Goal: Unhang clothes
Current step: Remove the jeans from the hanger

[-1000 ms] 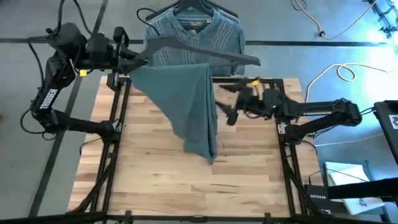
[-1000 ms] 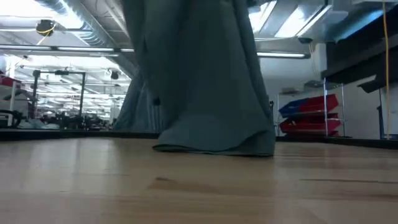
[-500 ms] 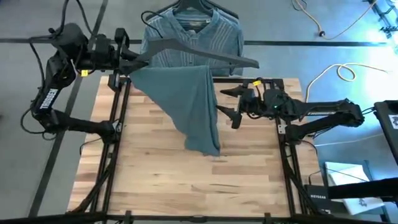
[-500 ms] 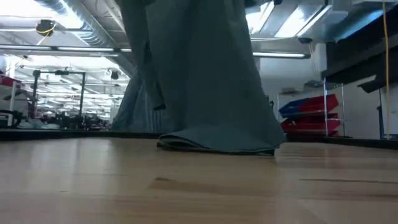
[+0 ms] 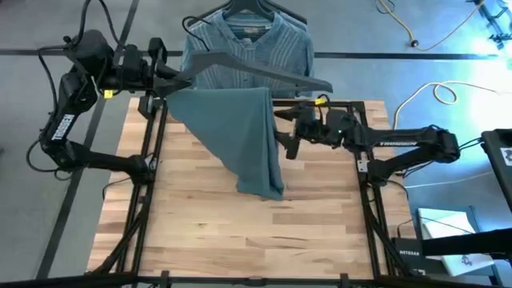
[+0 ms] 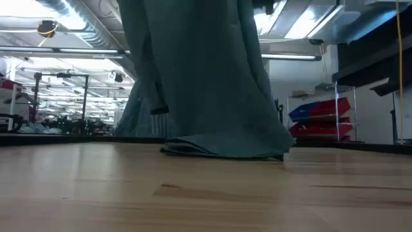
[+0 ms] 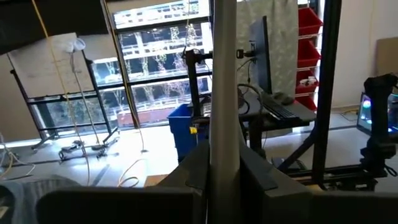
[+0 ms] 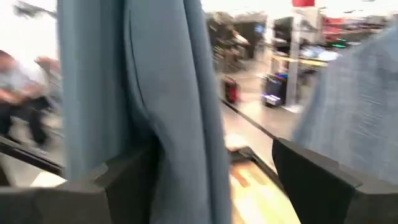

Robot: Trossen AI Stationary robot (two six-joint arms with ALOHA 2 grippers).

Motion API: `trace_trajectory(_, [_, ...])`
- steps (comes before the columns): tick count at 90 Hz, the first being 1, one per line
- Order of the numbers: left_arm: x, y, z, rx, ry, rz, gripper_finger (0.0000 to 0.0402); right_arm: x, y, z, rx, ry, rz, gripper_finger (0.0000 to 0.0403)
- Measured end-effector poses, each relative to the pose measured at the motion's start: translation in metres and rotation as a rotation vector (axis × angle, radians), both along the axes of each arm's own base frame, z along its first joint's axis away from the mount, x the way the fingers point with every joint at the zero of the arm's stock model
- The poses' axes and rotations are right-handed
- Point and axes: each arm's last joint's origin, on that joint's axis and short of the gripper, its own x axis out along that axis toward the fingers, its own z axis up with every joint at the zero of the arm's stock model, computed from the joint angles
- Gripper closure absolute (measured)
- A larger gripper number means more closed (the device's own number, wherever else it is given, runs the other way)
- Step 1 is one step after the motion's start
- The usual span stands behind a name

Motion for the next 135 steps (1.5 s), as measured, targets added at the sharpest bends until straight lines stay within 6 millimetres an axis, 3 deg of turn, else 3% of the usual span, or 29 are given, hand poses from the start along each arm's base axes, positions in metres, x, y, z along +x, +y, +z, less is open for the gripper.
trace_trajectory(9, [0.000,0.000,0.000,-0.001,0.004,-0.001,0.0376,0.012,-0.001,-0.008,0.040,-0.017,0.072,0.0105])
trace_trajectory(23, [0.000,0.000,0.000,0.014,0.004,0.000,0.0376,0.024,-0.003,-0.015,0.038,-0.054,0.034,0.0108])
trace_trajectory(34, [0.000,0.000,0.000,0.013,0.005,0.000,0.0376,0.027,-0.006,-0.017,0.012,-0.061,-0.008,0.0137])
trace_trajectory(43, [0.000,0.000,-0.001,0.011,0.005,0.001,0.0376,0.027,-0.010,-0.017,0.009,-0.057,-0.027,0.0196])
trace_trajectory(59, [0.000,0.000,-0.002,-0.002,0.015,0.001,0.0376,0.025,-0.020,-0.018,-0.003,-0.051,-0.062,0.0362])
trace_trajectory(64, [0.000,0.000,-0.003,-0.008,0.030,0.001,0.0376,0.025,-0.024,-0.018,-0.007,-0.047,-0.088,0.0388])
trace_trajectory(100, [0.006,0.000,-0.019,-0.060,0.146,-0.010,0.0376,0.014,-0.064,-0.036,0.123,0.084,-0.236,0.0401])
trace_trajectory(135, [0.004,-0.005,-0.022,-0.034,0.180,-0.005,0.0376,-0.014,-0.115,-0.069,0.280,0.135,-0.398,0.0402])
